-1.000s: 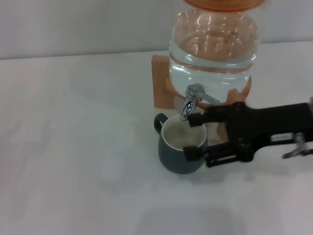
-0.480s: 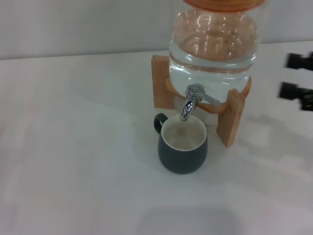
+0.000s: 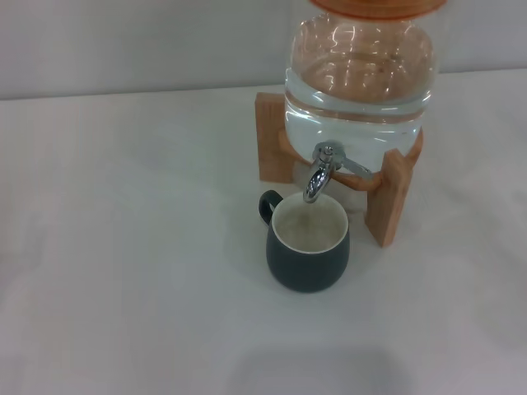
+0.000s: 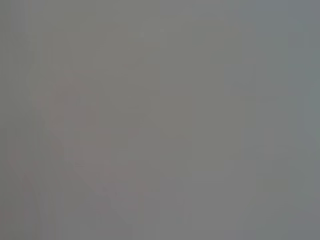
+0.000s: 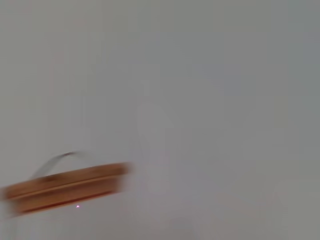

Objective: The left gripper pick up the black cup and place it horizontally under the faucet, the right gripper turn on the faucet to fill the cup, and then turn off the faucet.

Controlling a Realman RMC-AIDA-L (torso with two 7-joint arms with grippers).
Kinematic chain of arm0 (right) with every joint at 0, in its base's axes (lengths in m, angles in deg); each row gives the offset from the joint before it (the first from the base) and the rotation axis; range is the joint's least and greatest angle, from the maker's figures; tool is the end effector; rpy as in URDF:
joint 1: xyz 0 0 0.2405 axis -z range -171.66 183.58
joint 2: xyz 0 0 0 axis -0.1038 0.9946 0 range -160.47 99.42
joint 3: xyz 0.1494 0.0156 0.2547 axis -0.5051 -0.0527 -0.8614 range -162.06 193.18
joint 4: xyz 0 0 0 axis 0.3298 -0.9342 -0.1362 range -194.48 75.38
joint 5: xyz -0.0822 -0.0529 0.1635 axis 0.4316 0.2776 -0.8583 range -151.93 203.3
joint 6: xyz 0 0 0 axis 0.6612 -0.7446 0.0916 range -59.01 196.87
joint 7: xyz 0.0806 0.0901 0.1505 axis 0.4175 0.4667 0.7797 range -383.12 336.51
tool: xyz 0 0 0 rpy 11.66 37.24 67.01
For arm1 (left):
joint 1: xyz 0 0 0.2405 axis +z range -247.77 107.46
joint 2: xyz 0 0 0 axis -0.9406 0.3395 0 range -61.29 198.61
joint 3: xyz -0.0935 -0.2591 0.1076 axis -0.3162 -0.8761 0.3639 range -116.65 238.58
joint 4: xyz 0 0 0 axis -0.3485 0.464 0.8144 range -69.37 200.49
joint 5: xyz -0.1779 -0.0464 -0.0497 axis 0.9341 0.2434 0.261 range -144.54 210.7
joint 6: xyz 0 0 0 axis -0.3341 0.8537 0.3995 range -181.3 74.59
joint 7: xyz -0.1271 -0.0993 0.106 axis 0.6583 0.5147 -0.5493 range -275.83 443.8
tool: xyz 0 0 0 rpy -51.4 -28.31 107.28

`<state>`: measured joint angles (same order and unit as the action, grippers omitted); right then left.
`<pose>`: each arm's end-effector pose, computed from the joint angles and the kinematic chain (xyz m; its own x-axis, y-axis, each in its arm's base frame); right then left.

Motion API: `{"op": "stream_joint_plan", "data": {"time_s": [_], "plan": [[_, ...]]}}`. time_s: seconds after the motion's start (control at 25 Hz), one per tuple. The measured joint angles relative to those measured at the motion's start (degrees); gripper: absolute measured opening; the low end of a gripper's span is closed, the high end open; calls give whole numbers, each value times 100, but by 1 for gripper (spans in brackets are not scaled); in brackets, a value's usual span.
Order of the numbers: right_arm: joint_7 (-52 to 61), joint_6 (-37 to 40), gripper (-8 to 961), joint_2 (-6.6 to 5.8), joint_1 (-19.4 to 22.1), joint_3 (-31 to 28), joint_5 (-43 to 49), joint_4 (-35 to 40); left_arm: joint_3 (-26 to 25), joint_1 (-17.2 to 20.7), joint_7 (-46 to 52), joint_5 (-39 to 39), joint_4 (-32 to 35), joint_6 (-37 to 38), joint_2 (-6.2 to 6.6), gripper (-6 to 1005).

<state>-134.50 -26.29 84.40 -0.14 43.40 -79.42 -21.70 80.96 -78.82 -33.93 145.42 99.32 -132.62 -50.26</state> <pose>0.3550 0.2714 0.1095 0.5152 0.0726 -0.8540 -0.7361 -0.4729 -0.4842 -0.4044 0.2926 0.1262 0.4823 -0.1599 0.8613 0.8616 -0.0909 -0.4994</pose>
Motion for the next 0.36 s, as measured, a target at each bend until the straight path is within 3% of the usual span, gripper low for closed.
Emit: {"op": "stream_joint_plan", "data": {"time_s": [0.16,0.36], "plan": [[-1060,10,841,-13,9,-1085,16,-1052,-106,-21,-70,39,-24,37,0,607],[-1280,69,841,-14,113,-1375,17,-1258,-260,-58,-153,74,-177,62,6,607]]}}
